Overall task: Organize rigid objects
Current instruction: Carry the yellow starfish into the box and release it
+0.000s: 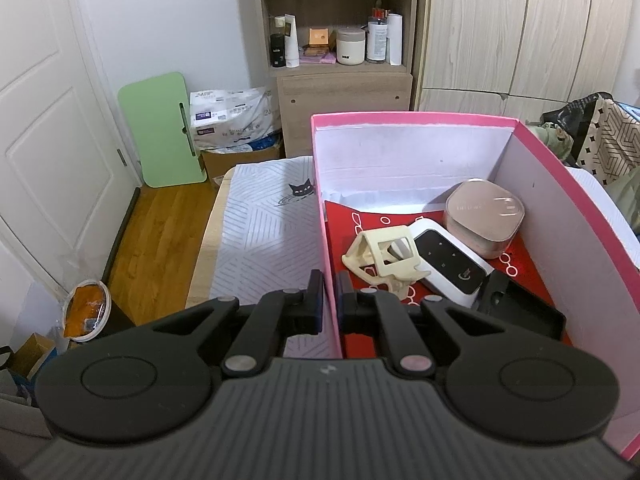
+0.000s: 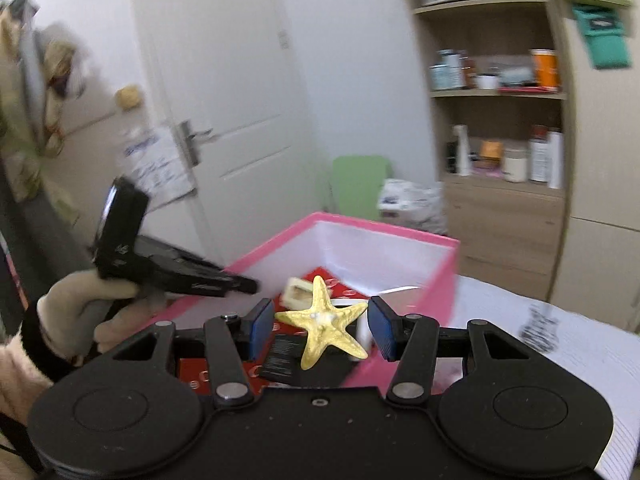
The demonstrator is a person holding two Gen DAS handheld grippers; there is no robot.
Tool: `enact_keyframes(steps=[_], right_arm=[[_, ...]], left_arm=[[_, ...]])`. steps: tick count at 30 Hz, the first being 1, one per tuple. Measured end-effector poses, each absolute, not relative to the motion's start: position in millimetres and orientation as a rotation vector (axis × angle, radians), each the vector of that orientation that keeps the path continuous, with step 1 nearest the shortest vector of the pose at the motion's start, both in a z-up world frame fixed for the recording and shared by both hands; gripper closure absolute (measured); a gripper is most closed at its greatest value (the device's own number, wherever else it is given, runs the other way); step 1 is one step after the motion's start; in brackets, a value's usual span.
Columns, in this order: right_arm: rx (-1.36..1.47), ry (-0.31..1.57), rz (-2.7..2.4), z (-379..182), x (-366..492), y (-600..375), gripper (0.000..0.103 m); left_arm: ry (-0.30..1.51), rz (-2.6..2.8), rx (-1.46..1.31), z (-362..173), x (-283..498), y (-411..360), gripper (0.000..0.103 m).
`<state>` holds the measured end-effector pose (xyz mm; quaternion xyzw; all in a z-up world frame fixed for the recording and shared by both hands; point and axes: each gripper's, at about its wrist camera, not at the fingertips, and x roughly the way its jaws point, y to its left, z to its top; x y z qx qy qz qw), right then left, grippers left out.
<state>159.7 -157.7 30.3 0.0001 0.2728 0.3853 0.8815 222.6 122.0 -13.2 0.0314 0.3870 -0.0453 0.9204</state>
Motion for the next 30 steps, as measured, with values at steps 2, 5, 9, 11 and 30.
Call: enact_keyframes(steps=[2, 5, 9, 11, 30], right_arm=[[-0.074, 0.602, 0.829, 26.4, 165.6, -135.5, 0.046], [-0.241, 0.649, 0.816, 13.6, 172.8, -104.5, 0.046], [-0.379, 0.728, 0.807, -1.6, 183.0, -77.6, 0.046], [-0.400, 0.756, 0.808, -4.7, 186.0, -71.9, 0.046], [-0.073, 0.593, 0.628, 17.5, 155.0, -197.3, 0.038]], left_arm=[[0.795, -0.094, 0.062, -13.1, 223.2, 121.9, 0.097], [0.796, -0.090, 0.080, -13.3, 223.2, 120.9, 0.097], [0.794, -0.094, 0.066, -14.0, 222.0, 123.1, 0.097], [0.793, -0.098, 0.054, -14.1, 221.2, 125.5, 0.097], [0.780, -0.099, 0.067, -13.6, 220.2, 123.9, 0.096]])
